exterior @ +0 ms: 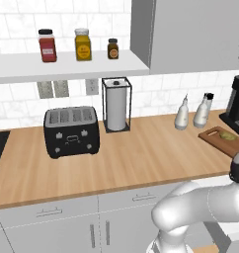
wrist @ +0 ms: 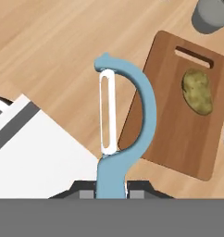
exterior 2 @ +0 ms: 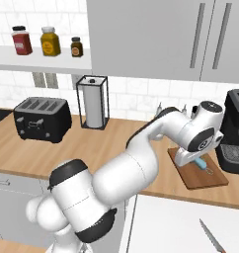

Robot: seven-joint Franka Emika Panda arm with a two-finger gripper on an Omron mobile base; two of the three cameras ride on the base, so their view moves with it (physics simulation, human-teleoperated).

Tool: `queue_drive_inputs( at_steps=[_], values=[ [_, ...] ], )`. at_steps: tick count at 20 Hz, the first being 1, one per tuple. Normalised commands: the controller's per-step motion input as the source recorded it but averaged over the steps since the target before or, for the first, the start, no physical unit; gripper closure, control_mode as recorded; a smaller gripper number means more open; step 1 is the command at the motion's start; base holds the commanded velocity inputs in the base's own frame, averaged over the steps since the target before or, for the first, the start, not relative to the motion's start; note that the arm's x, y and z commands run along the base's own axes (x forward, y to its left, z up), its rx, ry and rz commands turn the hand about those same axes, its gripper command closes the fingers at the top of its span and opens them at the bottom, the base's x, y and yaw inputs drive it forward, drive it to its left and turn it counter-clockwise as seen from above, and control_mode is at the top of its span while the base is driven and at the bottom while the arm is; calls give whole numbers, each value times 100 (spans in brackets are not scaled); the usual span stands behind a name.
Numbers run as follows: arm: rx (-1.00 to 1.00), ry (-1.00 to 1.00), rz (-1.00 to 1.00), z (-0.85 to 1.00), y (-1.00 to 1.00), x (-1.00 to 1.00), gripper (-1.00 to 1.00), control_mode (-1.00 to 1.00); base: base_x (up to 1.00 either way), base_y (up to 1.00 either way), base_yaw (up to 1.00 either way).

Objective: Place the appropriate cutting tool for cutting the potato skin on the cutting board.

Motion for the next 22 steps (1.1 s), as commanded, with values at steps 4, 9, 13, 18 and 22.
queue_drive_inputs(
  at_steps=[4,9,13,18,22],
  values=[
    [0,2,0,-46,2,72,100,-100,0,0,0],
    [1,7,0,-69,-1,47,100,-100,0,0,0],
    [1,5,0,-62,-30,29,100,-100,0,0,0],
    [5,20,1,-52,-41,29,100,-100,0,0,0],
    [2,16,0,-32,-7,28,100,-100,0,0,0]
  ],
)
